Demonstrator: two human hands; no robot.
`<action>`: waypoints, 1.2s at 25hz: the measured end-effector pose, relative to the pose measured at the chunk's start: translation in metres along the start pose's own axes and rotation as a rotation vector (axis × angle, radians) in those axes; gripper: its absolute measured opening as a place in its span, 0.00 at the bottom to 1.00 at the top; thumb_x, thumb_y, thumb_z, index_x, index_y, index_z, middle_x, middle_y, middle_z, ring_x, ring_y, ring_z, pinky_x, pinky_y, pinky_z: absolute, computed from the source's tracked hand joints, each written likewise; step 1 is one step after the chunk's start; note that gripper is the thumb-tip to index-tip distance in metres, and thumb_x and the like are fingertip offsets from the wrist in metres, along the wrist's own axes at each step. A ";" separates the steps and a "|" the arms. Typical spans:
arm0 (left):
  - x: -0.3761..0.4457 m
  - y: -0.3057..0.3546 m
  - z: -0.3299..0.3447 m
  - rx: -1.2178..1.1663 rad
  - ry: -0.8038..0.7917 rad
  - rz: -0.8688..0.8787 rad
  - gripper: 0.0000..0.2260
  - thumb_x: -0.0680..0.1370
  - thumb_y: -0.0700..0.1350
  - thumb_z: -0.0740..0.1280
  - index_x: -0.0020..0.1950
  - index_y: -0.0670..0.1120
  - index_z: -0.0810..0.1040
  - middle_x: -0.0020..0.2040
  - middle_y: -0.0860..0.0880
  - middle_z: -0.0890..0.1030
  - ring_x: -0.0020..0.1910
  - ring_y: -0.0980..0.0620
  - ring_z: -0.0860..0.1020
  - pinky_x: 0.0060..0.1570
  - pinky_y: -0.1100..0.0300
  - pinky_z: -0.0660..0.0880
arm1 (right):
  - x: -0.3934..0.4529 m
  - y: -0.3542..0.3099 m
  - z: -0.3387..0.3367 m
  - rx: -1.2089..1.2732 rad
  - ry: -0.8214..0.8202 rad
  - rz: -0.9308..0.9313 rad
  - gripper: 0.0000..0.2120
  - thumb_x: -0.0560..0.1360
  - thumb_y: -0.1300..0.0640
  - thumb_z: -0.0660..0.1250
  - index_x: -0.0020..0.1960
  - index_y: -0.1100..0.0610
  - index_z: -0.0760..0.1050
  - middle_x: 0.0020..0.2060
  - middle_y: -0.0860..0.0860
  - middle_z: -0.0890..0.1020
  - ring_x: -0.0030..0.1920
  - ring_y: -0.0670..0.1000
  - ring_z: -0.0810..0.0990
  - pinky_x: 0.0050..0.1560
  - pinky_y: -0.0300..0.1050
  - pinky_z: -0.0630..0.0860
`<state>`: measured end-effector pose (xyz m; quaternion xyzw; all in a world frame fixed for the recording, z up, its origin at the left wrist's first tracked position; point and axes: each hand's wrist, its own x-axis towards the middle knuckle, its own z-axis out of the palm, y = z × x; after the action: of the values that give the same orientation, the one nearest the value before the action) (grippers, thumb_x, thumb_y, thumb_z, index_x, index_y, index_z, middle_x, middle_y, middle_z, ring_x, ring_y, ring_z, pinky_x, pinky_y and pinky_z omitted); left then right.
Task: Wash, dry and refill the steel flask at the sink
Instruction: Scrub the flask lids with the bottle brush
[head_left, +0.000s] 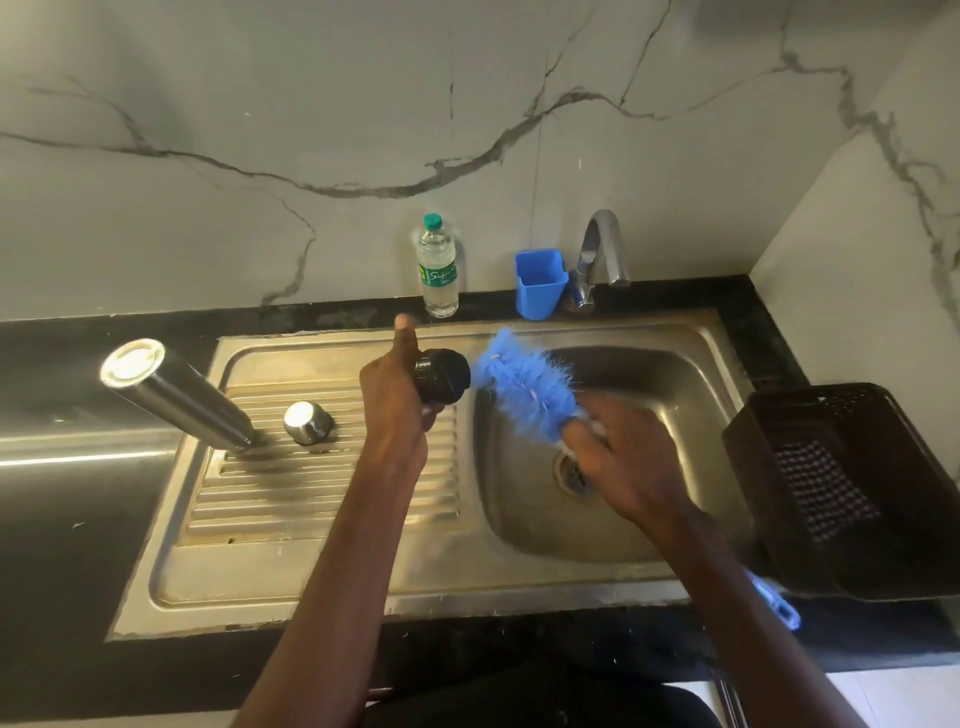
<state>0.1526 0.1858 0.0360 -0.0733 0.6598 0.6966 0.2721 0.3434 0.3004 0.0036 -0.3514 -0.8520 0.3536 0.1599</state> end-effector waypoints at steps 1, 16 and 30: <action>0.000 0.004 0.001 0.024 0.019 0.035 0.21 0.82 0.61 0.67 0.40 0.46 0.75 0.32 0.49 0.75 0.21 0.57 0.72 0.19 0.68 0.64 | 0.003 0.003 -0.002 0.025 0.024 0.015 0.09 0.76 0.42 0.61 0.53 0.38 0.78 0.36 0.44 0.83 0.37 0.46 0.81 0.42 0.54 0.80; 0.017 0.008 0.004 0.056 0.069 0.121 0.21 0.83 0.56 0.68 0.37 0.45 0.71 0.34 0.47 0.71 0.24 0.57 0.74 0.20 0.68 0.67 | 0.021 -0.007 0.000 -0.053 -0.029 -0.041 0.08 0.72 0.40 0.59 0.40 0.41 0.74 0.30 0.46 0.78 0.35 0.53 0.78 0.36 0.50 0.74; 0.027 -0.013 -0.012 -0.020 -0.137 -0.275 0.21 0.85 0.61 0.61 0.42 0.46 0.74 0.29 0.48 0.72 0.16 0.56 0.61 0.18 0.67 0.56 | 0.000 -0.016 0.007 -0.030 -0.028 -0.075 0.15 0.74 0.38 0.58 0.56 0.38 0.77 0.37 0.46 0.82 0.40 0.53 0.81 0.43 0.53 0.79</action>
<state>0.1324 0.1814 0.0106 -0.1180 0.6163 0.6628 0.4087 0.3318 0.2890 0.0099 -0.3167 -0.8720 0.3391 0.1559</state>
